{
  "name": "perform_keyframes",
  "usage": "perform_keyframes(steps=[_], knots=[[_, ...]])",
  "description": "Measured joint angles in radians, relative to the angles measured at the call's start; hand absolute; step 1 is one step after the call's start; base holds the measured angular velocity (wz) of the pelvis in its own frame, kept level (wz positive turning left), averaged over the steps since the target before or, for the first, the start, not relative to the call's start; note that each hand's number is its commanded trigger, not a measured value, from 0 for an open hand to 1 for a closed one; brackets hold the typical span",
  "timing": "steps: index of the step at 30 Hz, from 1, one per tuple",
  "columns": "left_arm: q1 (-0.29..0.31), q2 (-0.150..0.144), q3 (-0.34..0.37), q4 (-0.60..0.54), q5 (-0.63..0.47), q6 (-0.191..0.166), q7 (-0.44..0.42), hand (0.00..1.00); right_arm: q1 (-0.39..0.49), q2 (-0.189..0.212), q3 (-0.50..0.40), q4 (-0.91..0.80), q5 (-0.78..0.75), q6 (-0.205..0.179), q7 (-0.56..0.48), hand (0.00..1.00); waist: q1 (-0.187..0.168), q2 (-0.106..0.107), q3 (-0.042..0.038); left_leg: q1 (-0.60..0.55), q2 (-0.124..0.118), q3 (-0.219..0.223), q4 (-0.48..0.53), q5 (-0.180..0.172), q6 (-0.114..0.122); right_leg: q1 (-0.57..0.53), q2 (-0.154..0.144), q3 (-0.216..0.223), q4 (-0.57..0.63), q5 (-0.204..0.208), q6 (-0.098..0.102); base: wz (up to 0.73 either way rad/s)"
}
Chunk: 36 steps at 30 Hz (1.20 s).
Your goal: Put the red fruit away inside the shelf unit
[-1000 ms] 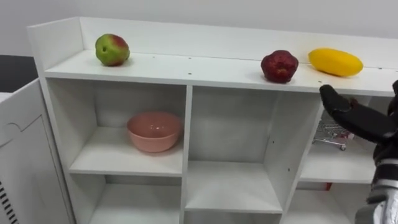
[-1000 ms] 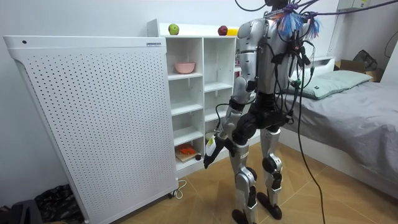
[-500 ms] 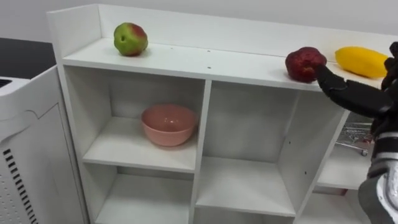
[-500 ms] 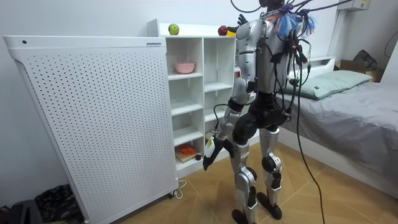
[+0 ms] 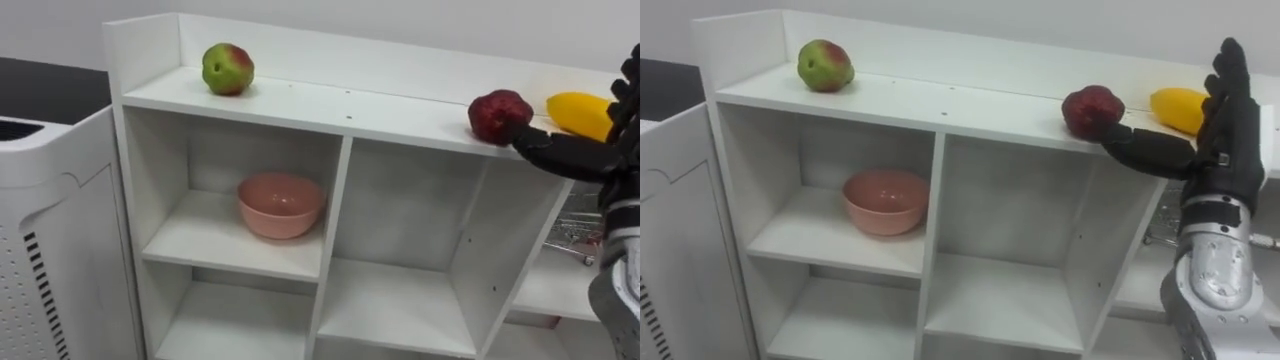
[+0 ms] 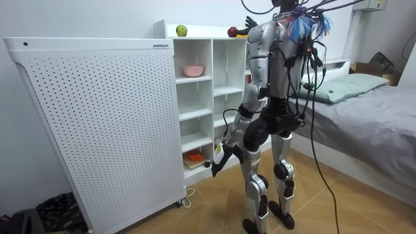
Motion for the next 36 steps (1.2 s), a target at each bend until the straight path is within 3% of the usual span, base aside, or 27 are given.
perform_keyframes(steps=[7,22,23,25,26,36], knots=[[0.003,0.003,0.0,0.0,-0.01,0.0,-0.001,0.0,-0.013,-0.048,0.032,0.0,-0.004,0.0,0.053,0.0,0.0,-0.008,0.0005,-0.014,0.0,-0.007,0.003,0.0,0.0,-0.01,0.0,-0.006,0.0,0.0,0.0,0.03],[-0.012,0.024,0.001,0.0,-0.006,0.0,-0.002,0.0,-0.013,-0.074,0.074,-0.001,-0.024,0.007,0.137,0.0,0.013,-0.017,0.0002,-0.013,0.0,-0.021,-0.001,0.0,0.0,-0.013,0.001,-0.002,0.0,0.0,0.0,-0.01],[-0.012,0.027,0.001,0.0,-0.006,0.0,-0.002,0.0,-0.013,-0.076,0.074,0.001,-0.026,0.007,0.144,0.46,0.013,-0.017,0.0003,-0.013,0.0,-0.022,-0.001,0.0,0.0,-0.011,0.001,-0.001,0.0,0.0,0.0,0.0],[-0.012,0.031,0.001,0.0,-0.007,0.0,-0.003,0.0,-0.013,-0.076,0.074,0.006,-0.025,0.008,0.15,0.85,0.012,-0.018,0.0005,-0.01,0.0,-0.025,-0.001,0.0,0.0,-0.007,0.001,0.0,0.0,0.0,0.0,0.04],[-0.012,0.035,0.001,-0.001,-0.009,0.0,-0.003,0.0,-0.013,-0.076,0.074,0.006,-0.024,0.008,0.155,1.0,0.013,-0.019,0.0007,-0.011,0.0,-0.024,-0.001,0.0,0.0,-0.008,0.001,0.0,0.0,0.0,0.0,0.0],[-0.011,0.038,0.006,-0.001,-0.004,0.004,-0.003,0.0,-0.014,-0.089,0.073,0.11,0.024,0.006,0.273,1.0,0.014,-0.038,-0.003,-0.008,-0.001,-0.027,0.005,0.0,0.0,0.001,-0.003,-0.026,0.0,0.0,0.0,0.0]])
